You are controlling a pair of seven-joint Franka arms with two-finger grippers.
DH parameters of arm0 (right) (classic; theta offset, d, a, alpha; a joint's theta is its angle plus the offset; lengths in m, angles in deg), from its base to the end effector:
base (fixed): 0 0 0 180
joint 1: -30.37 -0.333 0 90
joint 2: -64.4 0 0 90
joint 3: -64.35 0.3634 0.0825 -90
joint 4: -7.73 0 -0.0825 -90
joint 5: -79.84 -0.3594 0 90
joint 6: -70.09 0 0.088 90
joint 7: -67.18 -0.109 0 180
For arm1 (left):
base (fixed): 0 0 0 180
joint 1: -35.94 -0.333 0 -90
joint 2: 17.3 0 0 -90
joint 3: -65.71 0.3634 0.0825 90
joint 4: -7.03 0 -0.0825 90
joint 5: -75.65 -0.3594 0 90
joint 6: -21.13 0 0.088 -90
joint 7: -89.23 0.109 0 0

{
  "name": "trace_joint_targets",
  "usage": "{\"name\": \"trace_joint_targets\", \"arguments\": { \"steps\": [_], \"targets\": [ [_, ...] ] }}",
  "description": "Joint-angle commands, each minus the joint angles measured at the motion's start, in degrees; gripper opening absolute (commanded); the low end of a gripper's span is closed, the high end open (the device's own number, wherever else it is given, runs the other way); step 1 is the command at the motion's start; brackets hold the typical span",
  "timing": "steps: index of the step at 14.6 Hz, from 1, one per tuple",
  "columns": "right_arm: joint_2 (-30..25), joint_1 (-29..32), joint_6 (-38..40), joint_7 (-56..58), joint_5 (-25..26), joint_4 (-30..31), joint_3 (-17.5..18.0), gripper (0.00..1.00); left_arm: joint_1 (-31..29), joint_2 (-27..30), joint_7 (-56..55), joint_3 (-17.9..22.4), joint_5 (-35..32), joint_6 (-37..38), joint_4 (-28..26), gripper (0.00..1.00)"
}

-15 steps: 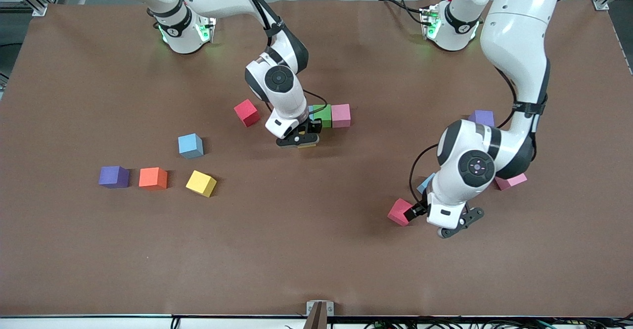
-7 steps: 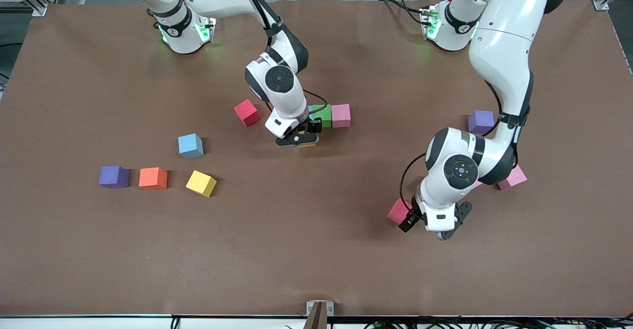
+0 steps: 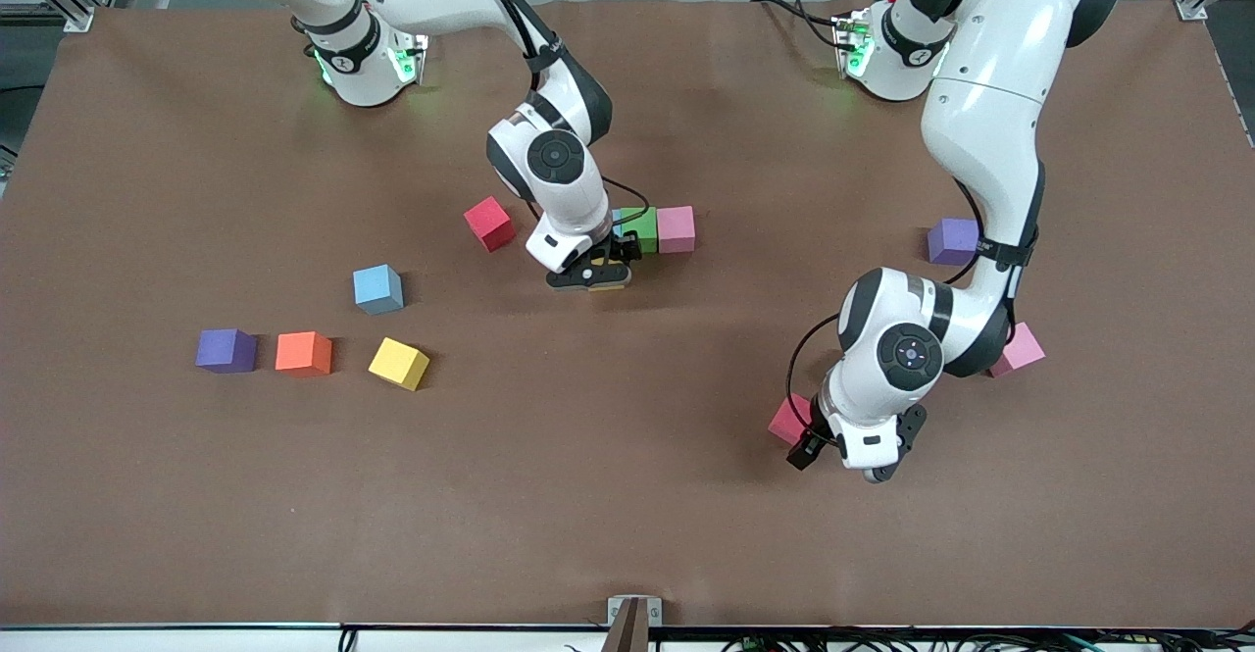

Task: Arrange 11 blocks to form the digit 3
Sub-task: 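Reach the red block with the left gripper while the right gripper holds yellow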

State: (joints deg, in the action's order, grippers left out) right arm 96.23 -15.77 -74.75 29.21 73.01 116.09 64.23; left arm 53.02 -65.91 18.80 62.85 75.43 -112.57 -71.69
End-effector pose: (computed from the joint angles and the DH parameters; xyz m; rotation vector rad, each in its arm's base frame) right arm 0.4532 0.4683 0.2734 -3.0334 -0.0700 -0.0189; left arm 0.7203 -0.2504 0.2610 2.7364 1.3180 0.0840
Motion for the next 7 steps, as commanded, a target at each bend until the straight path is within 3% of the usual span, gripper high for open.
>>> {"name": "trace_joint_targets", "arguments": {
  "steps": [1, 7],
  "targets": [
    [-1.5, -0.7, 0.3, -1.2, -1.3, 0.0, -0.4, 1.0, 0.4, -1.0, -1.3, 0.3, 1.1, -0.1, 1.5, 1.0],
    [-3.3, 0.1, 7.1, -3.9, -1.2, -6.6, -0.9, 1.0, 0.5, -1.6, -0.5, 0.3, 1.0, -0.2, 1.5, 0.95]
  ]
}}
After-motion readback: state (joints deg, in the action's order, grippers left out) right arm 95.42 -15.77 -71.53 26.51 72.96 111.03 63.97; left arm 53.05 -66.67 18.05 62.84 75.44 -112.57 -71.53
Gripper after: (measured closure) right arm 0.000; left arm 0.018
